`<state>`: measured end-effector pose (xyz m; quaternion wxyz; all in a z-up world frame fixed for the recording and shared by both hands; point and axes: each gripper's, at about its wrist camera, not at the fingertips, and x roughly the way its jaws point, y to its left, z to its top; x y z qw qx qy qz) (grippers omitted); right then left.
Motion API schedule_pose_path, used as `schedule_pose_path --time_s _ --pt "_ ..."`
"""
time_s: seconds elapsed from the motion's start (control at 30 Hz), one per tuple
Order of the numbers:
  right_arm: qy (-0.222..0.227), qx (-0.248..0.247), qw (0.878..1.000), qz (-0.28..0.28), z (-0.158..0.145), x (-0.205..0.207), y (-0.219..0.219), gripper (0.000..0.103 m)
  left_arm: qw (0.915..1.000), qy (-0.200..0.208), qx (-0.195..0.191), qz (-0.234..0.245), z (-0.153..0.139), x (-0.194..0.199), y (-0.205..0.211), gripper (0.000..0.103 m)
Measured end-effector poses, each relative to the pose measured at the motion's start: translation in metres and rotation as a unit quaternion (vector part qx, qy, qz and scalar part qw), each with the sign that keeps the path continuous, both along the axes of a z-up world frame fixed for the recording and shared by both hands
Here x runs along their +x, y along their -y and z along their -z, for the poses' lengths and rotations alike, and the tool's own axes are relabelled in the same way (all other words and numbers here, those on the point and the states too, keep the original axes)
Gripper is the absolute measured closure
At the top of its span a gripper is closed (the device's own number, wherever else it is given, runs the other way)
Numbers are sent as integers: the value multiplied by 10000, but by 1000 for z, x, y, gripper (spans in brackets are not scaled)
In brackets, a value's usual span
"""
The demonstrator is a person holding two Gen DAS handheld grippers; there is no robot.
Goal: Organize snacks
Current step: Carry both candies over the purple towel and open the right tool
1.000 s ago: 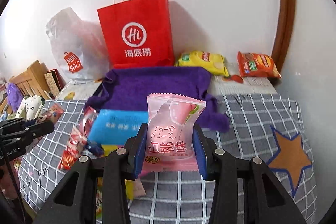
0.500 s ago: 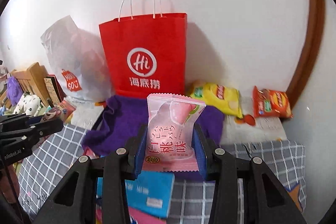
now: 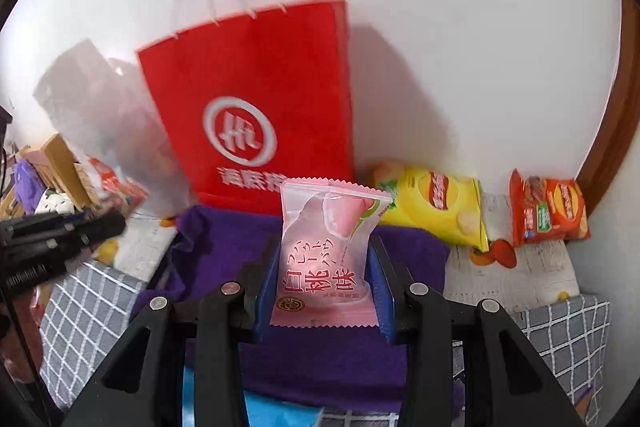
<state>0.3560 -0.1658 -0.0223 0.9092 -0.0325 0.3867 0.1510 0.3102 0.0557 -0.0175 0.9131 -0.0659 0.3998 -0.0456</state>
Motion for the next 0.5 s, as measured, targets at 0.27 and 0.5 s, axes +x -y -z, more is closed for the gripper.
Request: schedule_pose_path --time_s 0.27,0.5 --pt "-214 -123 9997 22 39 25 15 62 9994 -312 110 -49 38 23 -13 83" --pt "-292 -360 9989 -51 53 31 18 62 9987 -490 -91 -83 48 28 -23 83"
